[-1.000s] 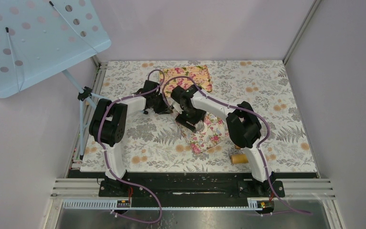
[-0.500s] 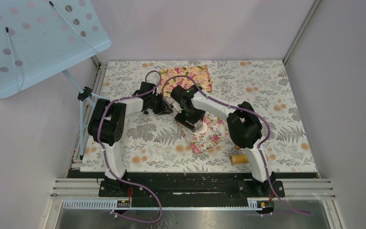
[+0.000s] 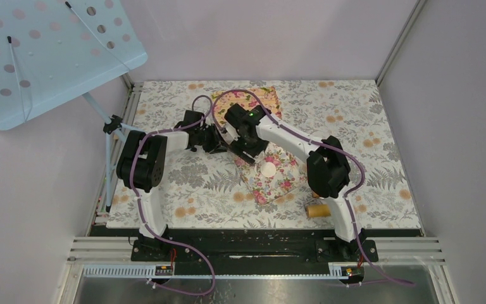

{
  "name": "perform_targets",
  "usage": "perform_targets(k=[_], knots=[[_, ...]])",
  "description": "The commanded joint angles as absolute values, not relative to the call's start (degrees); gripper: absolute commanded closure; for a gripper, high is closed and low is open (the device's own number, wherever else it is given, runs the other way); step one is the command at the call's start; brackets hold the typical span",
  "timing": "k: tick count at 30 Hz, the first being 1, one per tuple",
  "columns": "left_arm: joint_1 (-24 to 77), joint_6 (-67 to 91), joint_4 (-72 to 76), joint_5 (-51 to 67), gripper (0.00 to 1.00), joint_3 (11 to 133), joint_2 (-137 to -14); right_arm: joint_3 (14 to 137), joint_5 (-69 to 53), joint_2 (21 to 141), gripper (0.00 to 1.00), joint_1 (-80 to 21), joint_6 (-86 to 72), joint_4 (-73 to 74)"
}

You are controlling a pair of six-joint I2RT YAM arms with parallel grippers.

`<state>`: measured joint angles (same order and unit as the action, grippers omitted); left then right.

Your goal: Roll out the dumpling wrappers from the dough

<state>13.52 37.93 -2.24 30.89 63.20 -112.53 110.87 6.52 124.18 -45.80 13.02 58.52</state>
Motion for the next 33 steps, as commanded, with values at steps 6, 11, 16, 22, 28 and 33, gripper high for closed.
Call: perform_targets(k=[6, 11, 16, 22, 28, 33], knots=[[12.1, 39.9, 1.7, 35.4, 0.74, 61.4, -114.4, 102.1, 5.8, 118.4, 0.98, -46.2, 12.1, 60.5], [11.9, 40.1, 2.0, 35.8, 0.73, 61.3, -114.8, 101.7, 6.0, 118.6, 0.98, -45.8, 12.2, 60.6], [11.8, 40.4, 2.2, 36.1, 0.73, 61.4, -115.2, 103.8, 5.1, 121.4, 0.98, -44.9, 12.0, 61.5], [11.8, 40.6, 2.4, 36.0, 0.73, 61.2, -115.0, 107.3, 4.3, 124.1, 0.98, -44.8, 11.9, 63.5], [11.8, 40.6, 2.5, 36.1, 0.73, 61.2, -114.9, 108.7, 5.0, 125.8, 0.98, -44.7, 12.2, 65.0], [11.4, 41.2, 3.2, 36.7, 0.72, 60.9, -115.2, 106.4, 4.7, 124.0, 0.98, -44.8, 12.1, 64.2]])
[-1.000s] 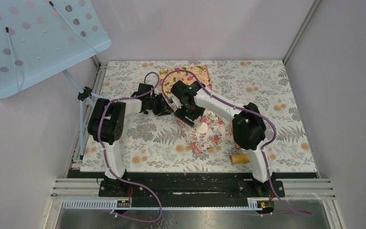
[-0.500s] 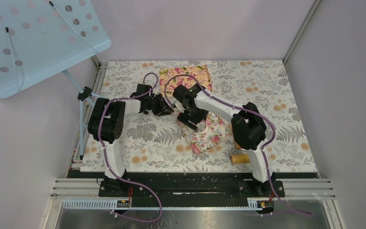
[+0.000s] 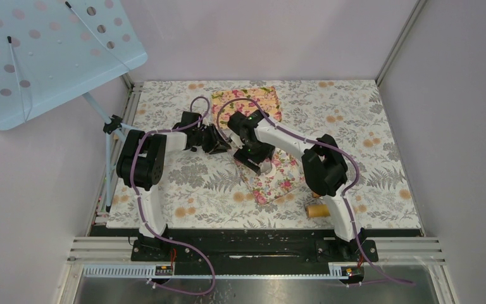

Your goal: Roll out the dumpling wrappers from the dough

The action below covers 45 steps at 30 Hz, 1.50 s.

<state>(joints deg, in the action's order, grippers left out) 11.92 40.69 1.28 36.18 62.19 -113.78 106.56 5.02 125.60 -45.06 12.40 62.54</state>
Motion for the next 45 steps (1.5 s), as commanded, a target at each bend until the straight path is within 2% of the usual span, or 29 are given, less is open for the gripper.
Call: perform_targets(k=[1, 23, 33, 45], knots=[[11.2, 41.4, 3.3, 37.1, 0.72, 60.9, -115.5, 105.8, 4.6, 123.6, 0.98, -44.7, 12.0, 63.9], [10.9, 41.9, 3.7, 37.8, 0.7, 60.7, -115.5, 112.8, 6.3, 129.9, 0.99, -44.7, 12.2, 66.5], [10.2, 42.7, 4.9, 39.0, 0.67, 60.6, -116.4, 104.6, 3.6, 120.9, 0.99, -44.7, 12.0, 62.4], [10.3, 42.5, 4.4, 38.7, 0.67, 60.5, -115.8, 105.9, 6.8, 122.1, 0.99, -44.5, 12.4, 63.8]])
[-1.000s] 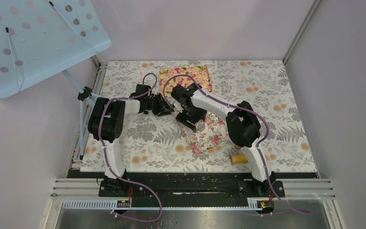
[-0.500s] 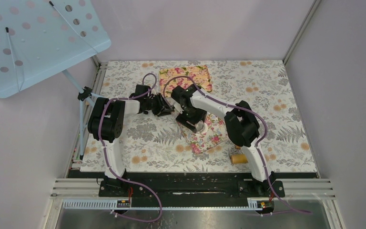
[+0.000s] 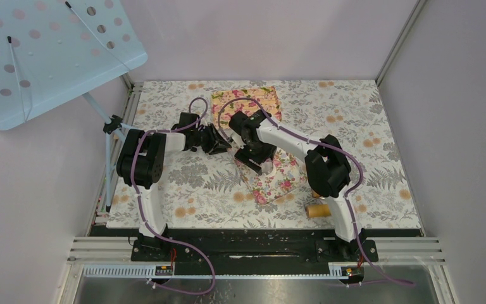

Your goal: Roll out the dumpling wrappers from the dough

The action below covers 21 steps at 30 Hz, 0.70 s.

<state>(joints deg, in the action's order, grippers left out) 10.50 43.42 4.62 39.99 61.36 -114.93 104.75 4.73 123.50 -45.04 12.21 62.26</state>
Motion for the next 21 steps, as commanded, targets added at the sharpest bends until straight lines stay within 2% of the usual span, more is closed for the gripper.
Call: perform_targets(k=[1, 21], knots=[[10.3, 42.5, 4.4, 38.7, 0.67, 60.5, -115.8, 105.9, 7.1, 122.3, 0.99, -44.4, 12.5, 64.0], [10.2, 42.6, 4.7, 38.9, 0.67, 60.3, -115.4, 107.9, 8.0, 127.1, 0.99, -44.0, 12.9, 65.4]])
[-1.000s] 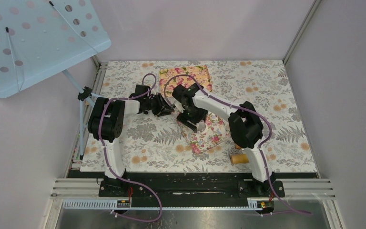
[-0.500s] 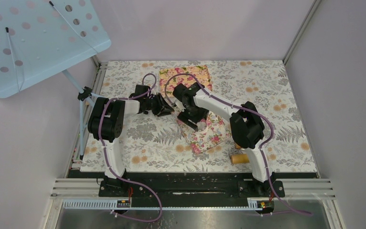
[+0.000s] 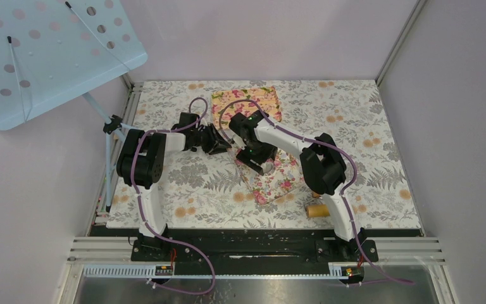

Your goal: Roll out the dumpling wrappers from the dough

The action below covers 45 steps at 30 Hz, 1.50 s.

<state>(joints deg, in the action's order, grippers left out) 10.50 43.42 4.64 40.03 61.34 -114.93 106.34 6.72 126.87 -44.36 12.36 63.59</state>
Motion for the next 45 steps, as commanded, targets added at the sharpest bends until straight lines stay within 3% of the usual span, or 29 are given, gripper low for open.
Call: perform_targets(k=[1, 21, 33, 45], knots=[[10.3, 42.7, 4.7, 38.9, 0.67, 60.2, -115.5, 107.7, 7.9, 127.0, 0.99, -44.0, 13.0, 65.4], [10.2, 43.1, 5.3, 39.1, 0.67, 60.0, -115.8, 118.4, 6.4, 134.1, 0.99, -45.0, 12.2, 69.7], [10.3, 43.3, 5.4, 39.4, 0.67, 60.1, -116.0, 131.6, 3.4, 137.1, 0.99, -46.3, 11.8, 71.3], [10.3, 43.3, 5.4, 39.5, 0.67, 60.1, -115.9, 132.0, 11.9, 134.2, 0.99, -45.3, 13.8, 68.7]])
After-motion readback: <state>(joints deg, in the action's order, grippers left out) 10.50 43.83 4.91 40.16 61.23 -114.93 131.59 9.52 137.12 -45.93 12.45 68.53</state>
